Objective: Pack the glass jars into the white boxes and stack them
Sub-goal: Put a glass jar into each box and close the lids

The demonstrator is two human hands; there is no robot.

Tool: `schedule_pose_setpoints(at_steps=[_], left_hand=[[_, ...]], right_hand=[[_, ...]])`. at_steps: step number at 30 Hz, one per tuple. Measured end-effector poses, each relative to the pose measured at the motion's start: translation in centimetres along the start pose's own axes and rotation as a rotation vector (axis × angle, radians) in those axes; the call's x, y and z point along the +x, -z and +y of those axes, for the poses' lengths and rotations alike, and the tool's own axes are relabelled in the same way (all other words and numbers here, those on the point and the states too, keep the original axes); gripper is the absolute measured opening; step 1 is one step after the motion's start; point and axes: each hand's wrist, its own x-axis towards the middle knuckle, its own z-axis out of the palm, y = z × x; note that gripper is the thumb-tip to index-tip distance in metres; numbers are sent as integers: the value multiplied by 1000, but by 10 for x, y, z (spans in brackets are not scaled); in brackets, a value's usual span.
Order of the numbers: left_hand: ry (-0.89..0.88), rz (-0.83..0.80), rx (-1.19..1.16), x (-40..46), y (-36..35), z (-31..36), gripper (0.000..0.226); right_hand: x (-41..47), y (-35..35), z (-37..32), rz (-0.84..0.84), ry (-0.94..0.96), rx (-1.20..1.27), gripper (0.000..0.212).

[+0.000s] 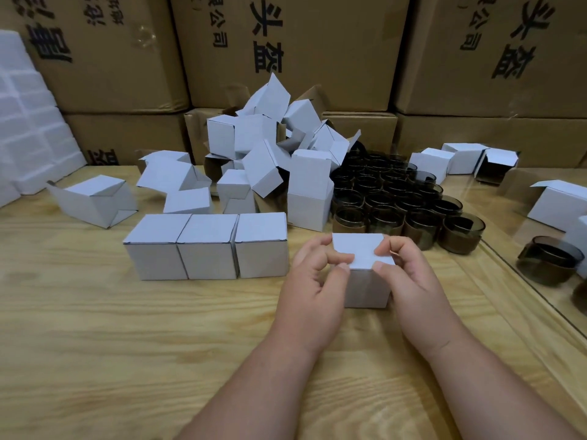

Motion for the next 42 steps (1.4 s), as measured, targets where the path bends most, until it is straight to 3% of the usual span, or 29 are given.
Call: schedule_pose_setpoints(at_steps=[4,10,15,18,25,30,36,42], left_hand=[[-60,54,64,-14,5,5,24],[-376,372,215,-21,99,7,23],[-191,644,364,-13,205,-33,34],[13,738,192,-3,226,-46,38],[176,584,93,15,230,-57,61],[220,501,159,22,235,-66,59],[212,469,139,21,234,-65,41],[225,474,154,21,232,-62,47]], right_hand=[[-7,-3,0,5,42,-178,19],[-8,-18,-3,5,12,-492,38],[3,-33,5,25,3,-658,48],[8,-42,7,19,2,-702,51],[19,-63,8,48,5,-726,49],[22,-68,8,69,-10,-746,50],[24,-71,9,32,13,-736,49],[23,-70,12,8,33,-692,48]])
